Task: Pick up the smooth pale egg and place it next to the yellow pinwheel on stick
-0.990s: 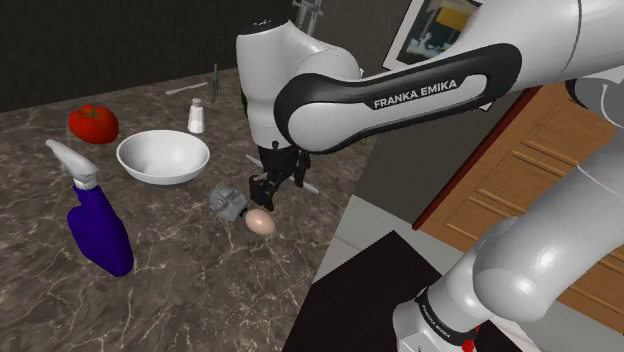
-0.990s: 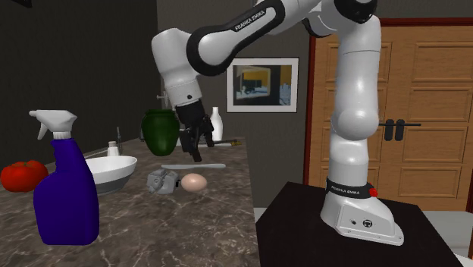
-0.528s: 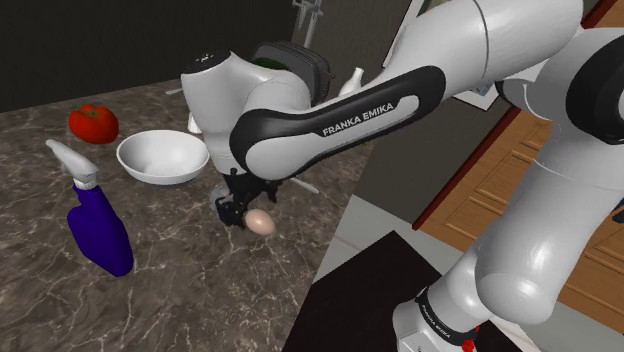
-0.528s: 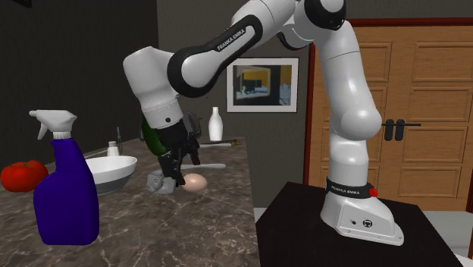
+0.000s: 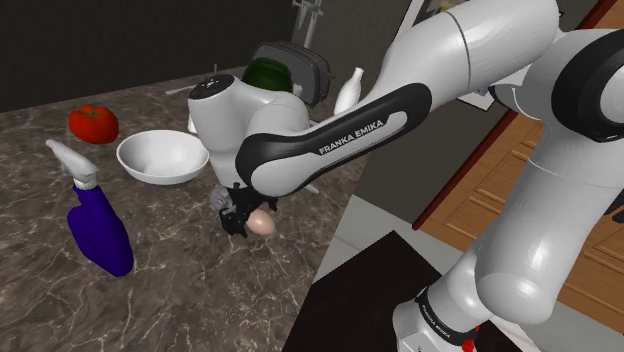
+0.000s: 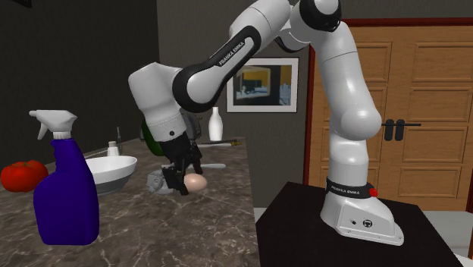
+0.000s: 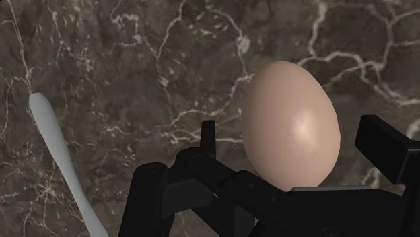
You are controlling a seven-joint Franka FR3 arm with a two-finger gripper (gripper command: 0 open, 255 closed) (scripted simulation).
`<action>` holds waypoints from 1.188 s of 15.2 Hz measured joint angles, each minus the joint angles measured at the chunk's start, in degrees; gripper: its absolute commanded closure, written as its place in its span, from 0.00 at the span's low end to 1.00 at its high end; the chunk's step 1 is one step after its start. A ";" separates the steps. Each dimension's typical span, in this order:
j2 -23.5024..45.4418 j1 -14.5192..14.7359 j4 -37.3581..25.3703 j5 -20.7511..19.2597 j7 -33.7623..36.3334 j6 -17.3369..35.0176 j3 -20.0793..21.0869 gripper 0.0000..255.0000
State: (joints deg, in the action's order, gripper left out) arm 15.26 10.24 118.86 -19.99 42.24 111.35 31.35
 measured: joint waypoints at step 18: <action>-1.01 -0.15 -0.28 0.68 -0.57 -1.03 0.24 1.00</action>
State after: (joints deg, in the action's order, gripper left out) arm 14.25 10.10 118.58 -19.32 41.67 110.32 31.59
